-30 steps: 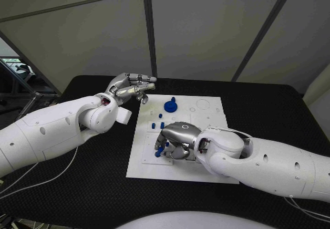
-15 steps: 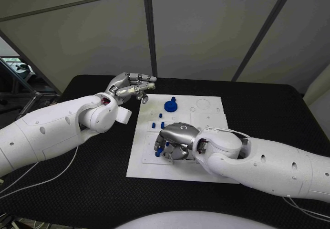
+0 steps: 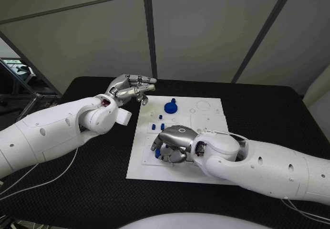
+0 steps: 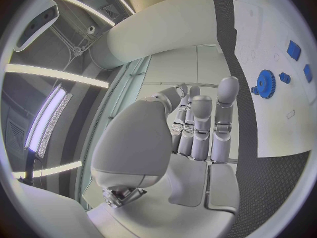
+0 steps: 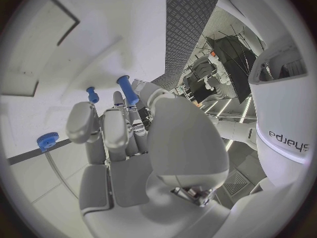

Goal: Assemble the parts on the task board

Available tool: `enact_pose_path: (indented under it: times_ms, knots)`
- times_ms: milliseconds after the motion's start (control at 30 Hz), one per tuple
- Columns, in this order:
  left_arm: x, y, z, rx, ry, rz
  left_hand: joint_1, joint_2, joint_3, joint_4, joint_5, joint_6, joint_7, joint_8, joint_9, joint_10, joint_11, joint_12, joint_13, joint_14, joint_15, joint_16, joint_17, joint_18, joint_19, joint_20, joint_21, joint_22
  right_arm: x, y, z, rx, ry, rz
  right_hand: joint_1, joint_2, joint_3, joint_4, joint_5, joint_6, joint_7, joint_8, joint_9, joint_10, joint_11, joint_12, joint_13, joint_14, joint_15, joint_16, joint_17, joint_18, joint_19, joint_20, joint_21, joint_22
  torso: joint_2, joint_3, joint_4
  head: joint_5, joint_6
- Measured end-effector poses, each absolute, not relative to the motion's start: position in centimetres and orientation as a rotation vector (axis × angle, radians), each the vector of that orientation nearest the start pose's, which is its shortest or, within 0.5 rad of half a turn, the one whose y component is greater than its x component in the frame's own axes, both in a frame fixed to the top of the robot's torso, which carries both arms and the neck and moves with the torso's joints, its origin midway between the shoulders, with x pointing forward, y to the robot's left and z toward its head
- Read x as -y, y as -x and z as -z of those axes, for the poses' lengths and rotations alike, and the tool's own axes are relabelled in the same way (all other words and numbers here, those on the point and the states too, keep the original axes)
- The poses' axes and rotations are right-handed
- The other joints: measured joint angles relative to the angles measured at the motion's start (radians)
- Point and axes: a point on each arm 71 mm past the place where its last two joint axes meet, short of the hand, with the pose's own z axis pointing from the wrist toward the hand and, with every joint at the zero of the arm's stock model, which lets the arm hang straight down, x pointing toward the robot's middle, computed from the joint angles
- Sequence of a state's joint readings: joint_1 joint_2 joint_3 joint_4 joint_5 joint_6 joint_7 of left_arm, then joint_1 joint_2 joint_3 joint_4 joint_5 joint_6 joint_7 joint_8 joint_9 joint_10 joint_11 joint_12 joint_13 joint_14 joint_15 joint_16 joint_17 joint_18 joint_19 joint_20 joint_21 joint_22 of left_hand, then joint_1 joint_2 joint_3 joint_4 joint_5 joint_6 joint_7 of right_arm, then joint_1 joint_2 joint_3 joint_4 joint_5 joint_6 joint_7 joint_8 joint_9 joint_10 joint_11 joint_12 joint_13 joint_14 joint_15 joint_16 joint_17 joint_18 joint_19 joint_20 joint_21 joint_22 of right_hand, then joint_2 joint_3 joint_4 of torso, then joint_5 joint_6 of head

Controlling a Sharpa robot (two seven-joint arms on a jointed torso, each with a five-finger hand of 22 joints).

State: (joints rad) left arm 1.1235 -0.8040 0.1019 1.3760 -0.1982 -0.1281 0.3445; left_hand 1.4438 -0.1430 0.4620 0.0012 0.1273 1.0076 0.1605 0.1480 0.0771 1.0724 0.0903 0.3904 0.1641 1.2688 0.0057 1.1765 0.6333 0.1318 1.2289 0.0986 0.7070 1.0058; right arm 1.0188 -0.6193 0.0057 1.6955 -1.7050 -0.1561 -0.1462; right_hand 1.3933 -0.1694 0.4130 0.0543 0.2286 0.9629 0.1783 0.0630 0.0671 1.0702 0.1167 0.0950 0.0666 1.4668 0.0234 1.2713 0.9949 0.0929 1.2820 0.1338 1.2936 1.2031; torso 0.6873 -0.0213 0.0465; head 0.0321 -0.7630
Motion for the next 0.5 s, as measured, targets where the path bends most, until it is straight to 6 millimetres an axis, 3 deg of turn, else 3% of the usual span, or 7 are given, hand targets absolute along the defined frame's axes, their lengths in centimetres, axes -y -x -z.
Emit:
enact_pose_path:
  times_ms: [200, 400, 500]
  knots:
    - [-22.5, -51.5, 17.6, -1.468, 0.952, 1.591, 0.0, 0.0, 0.0, 0.0, 0.0, 0.0, 0.0, 0.0, 0.0, 0.0, 0.0, 0.0, 0.0, 0.0, 0.0, 0.0, 0.0, 0.0, 0.0, 0.0, 0.0, 0.0, 4.5, -38.9, 22.1, -1.707, 0.526, -0.95, -0.005, -0.005, -0.047, 0.001, 0.0, -0.076, -0.012, 0.0, -0.002, -0.052, -0.003, 0.015, 0.001, -0.015, 0.003, -0.024, -0.045, 0.0, -0.034, 0.001, -0.034, -0.037, 0.0, 0.0007, -0.0005, -0.001, 0.002]
    - [-22.5, -51.5, 17.6, -1.468, 0.953, 1.59, 0.0, 0.0, 0.0, 0.0, 0.0, 0.0, 0.0, 0.0, -0.001, 0.0, 0.0, 0.004, 0.0, 0.0, 0.0, 0.0, 0.0, 0.0, 0.0, 0.0, 0.0, 0.0, 5.4, -38.7, 21.5, -1.657, 0.488, -0.978, -0.005, -0.005, -0.076, -0.003, 0.0, -0.087, -0.012, 0.0, -0.001, -0.093, 0.001, 0.033, 0.001, -0.035, 0.01, -0.058, -0.102, 0.001, -0.069, 0.002, -0.071, -0.08, 0.001, 0.0012, -0.0005, -0.001, 0.005]
    - [-22.5, -51.5, 17.6, -1.468, 0.953, 1.589, 0.0, 0.0, 0.0, 0.0, 0.0, 0.0, 0.0, 0.0, -0.001, 0.0, 0.0, 0.004, 0.0, 0.0, 0.0, 0.0, -0.001, 0.0, 0.0, 0.0, 0.0, 0.0, 6.2, -38.6, 21.2, -1.637, 0.467, -0.982, -0.002, -0.002, -0.078, -0.004, 0.004, -0.087, -0.012, 0.0, 0.0, -0.093, 0.001, 0.04, 0.002, -0.04, 0.007, -0.066, -0.118, 0.016, -0.077, 0.005, -0.081, -0.091, 0.001, 0.0013, -0.001, -0.001, 0.008]
